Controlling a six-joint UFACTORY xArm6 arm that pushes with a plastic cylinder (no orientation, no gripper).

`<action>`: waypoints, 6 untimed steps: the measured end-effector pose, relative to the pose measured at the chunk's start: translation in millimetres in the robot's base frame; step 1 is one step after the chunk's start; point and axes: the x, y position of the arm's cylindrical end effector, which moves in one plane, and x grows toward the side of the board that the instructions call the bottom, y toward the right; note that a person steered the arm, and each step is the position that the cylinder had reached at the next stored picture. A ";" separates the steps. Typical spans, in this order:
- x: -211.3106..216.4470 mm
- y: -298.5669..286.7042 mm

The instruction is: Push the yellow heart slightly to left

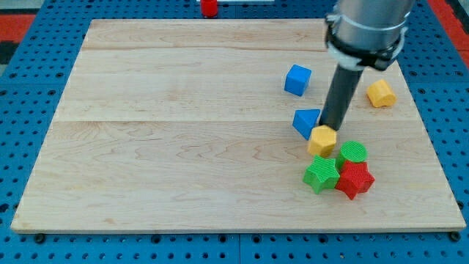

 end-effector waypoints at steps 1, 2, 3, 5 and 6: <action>4.0 37.9; -3.0 121.3; -57.2 164.1; -77.3 69.8; -83.2 43.1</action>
